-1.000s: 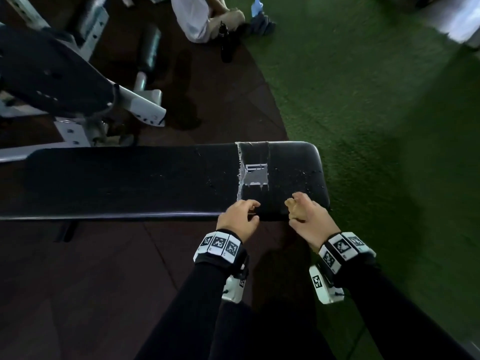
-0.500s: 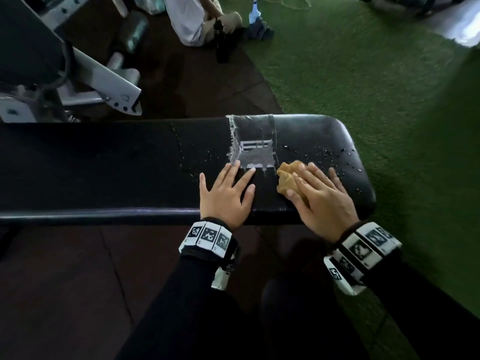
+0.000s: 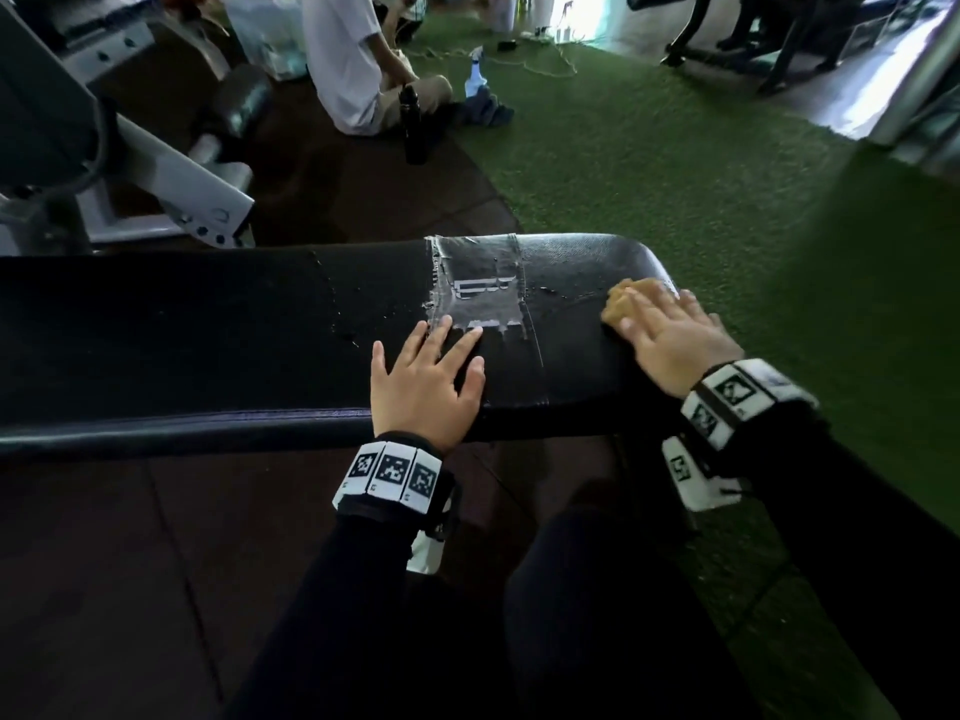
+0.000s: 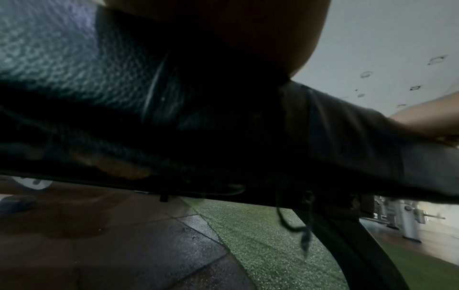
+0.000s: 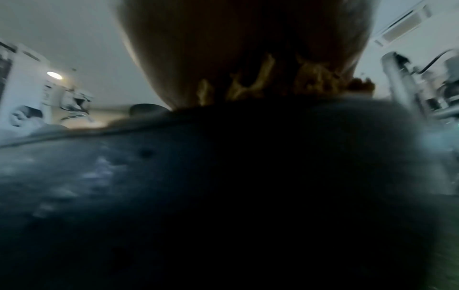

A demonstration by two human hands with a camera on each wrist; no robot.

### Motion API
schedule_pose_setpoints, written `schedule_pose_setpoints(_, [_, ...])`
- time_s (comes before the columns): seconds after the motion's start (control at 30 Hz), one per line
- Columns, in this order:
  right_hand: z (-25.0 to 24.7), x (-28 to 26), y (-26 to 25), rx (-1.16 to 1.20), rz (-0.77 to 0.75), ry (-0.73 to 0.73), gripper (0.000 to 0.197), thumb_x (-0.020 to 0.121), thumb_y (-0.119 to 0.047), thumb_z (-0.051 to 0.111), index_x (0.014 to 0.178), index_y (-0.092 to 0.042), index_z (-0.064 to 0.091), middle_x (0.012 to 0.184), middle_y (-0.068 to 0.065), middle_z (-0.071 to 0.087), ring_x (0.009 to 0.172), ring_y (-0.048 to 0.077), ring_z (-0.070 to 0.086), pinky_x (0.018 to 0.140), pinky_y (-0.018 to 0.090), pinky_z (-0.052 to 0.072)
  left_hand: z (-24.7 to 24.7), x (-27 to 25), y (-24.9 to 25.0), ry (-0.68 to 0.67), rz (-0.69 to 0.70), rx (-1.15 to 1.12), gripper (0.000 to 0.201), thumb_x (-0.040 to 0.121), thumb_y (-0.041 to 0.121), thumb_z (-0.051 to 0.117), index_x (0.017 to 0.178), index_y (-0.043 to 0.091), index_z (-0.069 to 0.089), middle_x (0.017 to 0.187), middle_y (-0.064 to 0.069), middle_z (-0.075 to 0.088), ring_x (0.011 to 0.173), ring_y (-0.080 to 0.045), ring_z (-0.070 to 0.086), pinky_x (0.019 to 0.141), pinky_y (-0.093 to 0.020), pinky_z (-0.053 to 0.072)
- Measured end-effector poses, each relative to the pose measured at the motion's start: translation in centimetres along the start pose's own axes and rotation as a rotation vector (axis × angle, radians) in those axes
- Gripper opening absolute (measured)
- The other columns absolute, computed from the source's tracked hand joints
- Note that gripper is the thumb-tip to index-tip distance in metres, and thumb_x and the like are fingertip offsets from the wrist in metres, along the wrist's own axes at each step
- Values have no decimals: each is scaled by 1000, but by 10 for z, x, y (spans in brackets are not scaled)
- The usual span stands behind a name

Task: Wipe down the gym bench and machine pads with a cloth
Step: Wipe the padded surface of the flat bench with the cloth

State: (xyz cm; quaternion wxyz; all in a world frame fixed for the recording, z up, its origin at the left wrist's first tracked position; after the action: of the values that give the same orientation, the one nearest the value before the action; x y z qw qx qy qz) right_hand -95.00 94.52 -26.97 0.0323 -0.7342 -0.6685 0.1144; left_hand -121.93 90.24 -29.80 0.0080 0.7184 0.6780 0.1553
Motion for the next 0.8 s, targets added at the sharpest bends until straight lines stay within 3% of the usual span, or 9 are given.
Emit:
schedule_pose_setpoints(0.1, [0, -19, 35, 170, 64, -5, 53, 99, -47, 25, 149, -36, 13, 159, -11, 1, 146, 19, -4, 118, 43, 2, 2, 0, 0, 17, 1, 16, 53, 91, 56, 12, 142, 50, 24, 156, 13, 22, 146, -10, 11, 116, -50, 2])
schedule_pose_setpoints(0.2, [11, -56, 32, 217, 57, 64, 51, 99, -42, 28, 149, -35, 15, 159, -8, 3, 146, 22, -5, 118, 43, 1, 3, 0, 2, 33, -2, 25, 53, 91, 55, 13, 142, 49, 27, 155, 12, 24, 145, -11, 13, 115, -51, 4])
schedule_pose_setpoints(0.37, [31, -90, -30, 14, -203, 129, 51, 98, -47, 27, 147, -41, 15, 158, -10, 3, 146, 21, -2, 118, 40, 3, 4, 0, 2, 35, -3, 30, 48, 94, 53, 18, 141, 50, 27, 155, 12, 26, 145, -12, 14, 115, -53, 6])
schedule_pose_setpoints(0.53, [23, -44, -59, 15, -236, 66, 51, 98, -49, 23, 147, -39, 17, 158, -12, 5, 146, 18, 2, 118, 40, 0, 2, 1, 1, 28, -3, 27, 48, 94, 53, 19, 141, 51, 28, 155, 12, 26, 145, -11, 15, 115, -52, 6])
schedule_pose_setpoints(0.67, [2, -4, -18, 2, -114, -12, 53, 99, -49, 23, 149, -36, 14, 159, -10, 0, 146, 18, -1, 118, 42, 1, 0, 1, 1, 21, -12, 14, 47, 94, 54, 21, 140, 51, 28, 155, 14, 25, 145, -10, 13, 116, -50, 5])
schedule_pose_setpoints(0.8, [-3, -15, 26, 162, -45, -4, 52, 100, -41, 29, 149, -28, 18, 159, -5, 4, 146, 19, -2, 119, 40, 3, 0, 1, 1, 5, -19, 22, 48, 93, 54, 19, 141, 51, 26, 156, 15, 22, 145, -9, 12, 116, -50, 4])
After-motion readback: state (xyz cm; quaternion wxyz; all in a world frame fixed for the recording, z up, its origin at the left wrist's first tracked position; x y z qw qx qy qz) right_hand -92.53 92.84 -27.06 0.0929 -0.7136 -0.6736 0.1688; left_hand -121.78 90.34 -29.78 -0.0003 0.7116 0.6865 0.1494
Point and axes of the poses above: each hand's wrist, its own x-axis towards the middle knuckle, its own z-axis out of the palm, y = z × x, the point moved 1 cm from there along x, towards the middle knuckle
